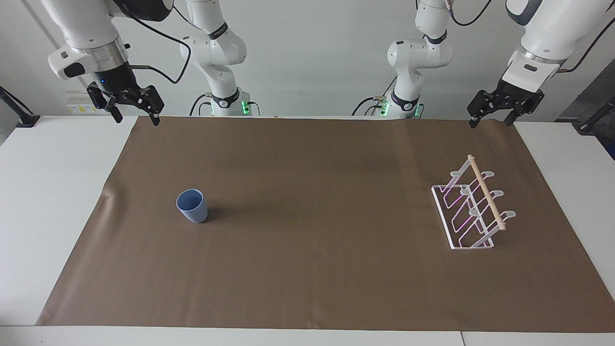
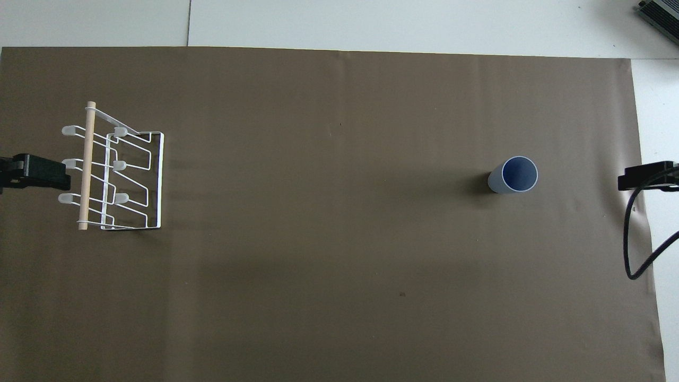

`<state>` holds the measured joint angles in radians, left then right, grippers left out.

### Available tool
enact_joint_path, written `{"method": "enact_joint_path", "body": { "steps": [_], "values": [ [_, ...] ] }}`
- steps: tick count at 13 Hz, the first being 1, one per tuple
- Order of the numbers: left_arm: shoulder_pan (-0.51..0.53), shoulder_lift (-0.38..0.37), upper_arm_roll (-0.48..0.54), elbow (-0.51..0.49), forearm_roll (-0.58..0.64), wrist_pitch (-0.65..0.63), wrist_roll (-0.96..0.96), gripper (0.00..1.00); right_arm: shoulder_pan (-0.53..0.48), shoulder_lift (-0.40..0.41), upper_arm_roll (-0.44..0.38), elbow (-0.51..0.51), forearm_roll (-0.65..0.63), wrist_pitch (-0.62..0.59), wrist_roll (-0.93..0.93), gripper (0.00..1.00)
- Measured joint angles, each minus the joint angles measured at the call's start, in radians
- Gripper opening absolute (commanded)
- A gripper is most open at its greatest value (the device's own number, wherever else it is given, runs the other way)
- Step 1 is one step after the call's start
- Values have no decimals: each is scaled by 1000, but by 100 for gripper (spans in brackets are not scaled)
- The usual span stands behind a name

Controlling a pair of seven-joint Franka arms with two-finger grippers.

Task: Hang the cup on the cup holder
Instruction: 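Reach the right gripper to the blue cup rim and grasp it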

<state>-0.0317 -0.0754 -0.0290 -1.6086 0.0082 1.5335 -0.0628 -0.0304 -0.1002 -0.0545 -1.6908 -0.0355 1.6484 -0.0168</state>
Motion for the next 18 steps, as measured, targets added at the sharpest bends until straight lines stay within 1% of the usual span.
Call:
{"method": "enact_joint_path", "body": {
  "steps": [3, 6, 8, 11, 14, 18],
  "values": [
    [0, 0, 0, 0, 0, 0, 0, 100, 7, 20, 5, -53, 0, 81, 0, 100],
    [0, 0, 0, 0, 0, 0, 0, 100, 10, 63, 5, -128, 5, 227, 0, 100],
    [0, 0, 0, 0, 0, 0, 0, 100, 10, 109, 5, -148, 21, 304, -7, 100],
    [0, 0, 0, 0, 0, 0, 0, 100, 10, 201, 5, -151, 46, 396, -14, 100],
    [0, 0, 0, 0, 0, 0, 0, 100, 10, 273, 5, -166, 61, 462, -38, 100],
    [0, 0, 0, 0, 0, 0, 0, 100, 10, 284, 5, -285, 64, 591, -111, 100]
  ]
}}
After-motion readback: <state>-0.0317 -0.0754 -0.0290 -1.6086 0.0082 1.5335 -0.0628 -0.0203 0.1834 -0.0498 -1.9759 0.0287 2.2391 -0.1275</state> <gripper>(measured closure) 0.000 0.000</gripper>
